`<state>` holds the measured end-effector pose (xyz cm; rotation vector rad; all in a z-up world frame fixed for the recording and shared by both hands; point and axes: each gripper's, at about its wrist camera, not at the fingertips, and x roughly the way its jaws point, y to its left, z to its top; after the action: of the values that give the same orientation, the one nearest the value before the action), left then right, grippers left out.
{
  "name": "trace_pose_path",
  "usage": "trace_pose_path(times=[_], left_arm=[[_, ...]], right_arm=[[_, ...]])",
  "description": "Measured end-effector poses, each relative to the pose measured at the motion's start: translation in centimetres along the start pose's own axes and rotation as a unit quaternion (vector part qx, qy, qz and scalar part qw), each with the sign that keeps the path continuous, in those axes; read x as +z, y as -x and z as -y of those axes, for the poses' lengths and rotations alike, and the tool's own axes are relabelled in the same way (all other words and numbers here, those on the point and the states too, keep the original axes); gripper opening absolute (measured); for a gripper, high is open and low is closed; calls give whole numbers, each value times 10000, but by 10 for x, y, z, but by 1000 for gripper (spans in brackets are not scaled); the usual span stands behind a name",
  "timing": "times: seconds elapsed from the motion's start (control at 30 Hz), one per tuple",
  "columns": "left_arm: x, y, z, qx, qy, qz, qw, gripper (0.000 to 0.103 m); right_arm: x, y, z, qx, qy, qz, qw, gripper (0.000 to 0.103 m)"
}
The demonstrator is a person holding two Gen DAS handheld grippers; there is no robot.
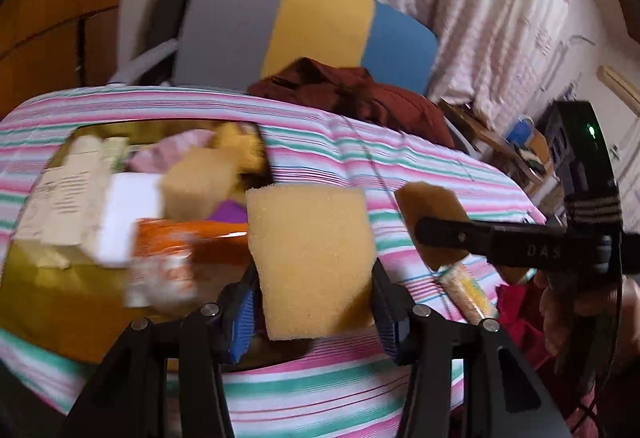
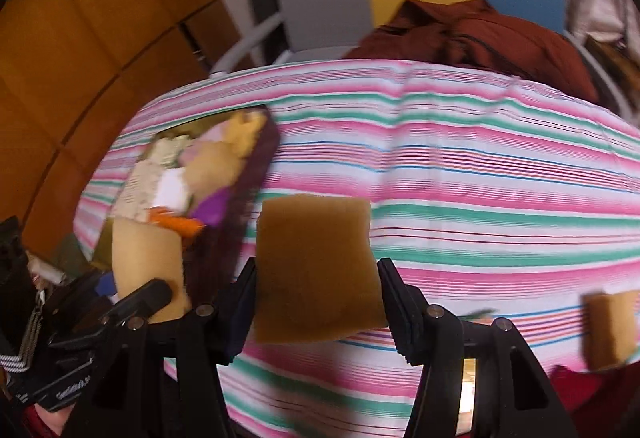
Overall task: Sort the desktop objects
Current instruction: 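Carry both yellow sponges over the gold tray and open both tools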
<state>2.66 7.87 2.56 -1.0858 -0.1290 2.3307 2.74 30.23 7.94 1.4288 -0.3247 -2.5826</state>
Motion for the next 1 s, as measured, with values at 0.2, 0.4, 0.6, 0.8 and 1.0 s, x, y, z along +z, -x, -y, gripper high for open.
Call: trace_pose_path(times=[0.2, 0.4, 0.6, 0.8, 1.0], left_arm=[[-6, 23, -59, 489, 385, 107, 9980, 50], [-8, 35, -113, 978, 728, 95, 9925, 50], [-12, 32, -148, 1336, 738, -109, 9882, 51], [-21, 21, -176, 1604, 949, -330, 9819, 56], [-28, 36, -185, 1544, 1382, -2, 9783, 58]], right_arm=[[2, -21, -65, 539, 397, -116, 9977, 58], [5, -40, -125, 871, 789, -258, 9927, 58], [10, -68, -174, 1045, 1068, -407, 9879, 59], [19, -95, -201, 1027, 1063, -446, 9880, 63], [22, -89, -202, 1293, 887, -273, 9872, 84]])
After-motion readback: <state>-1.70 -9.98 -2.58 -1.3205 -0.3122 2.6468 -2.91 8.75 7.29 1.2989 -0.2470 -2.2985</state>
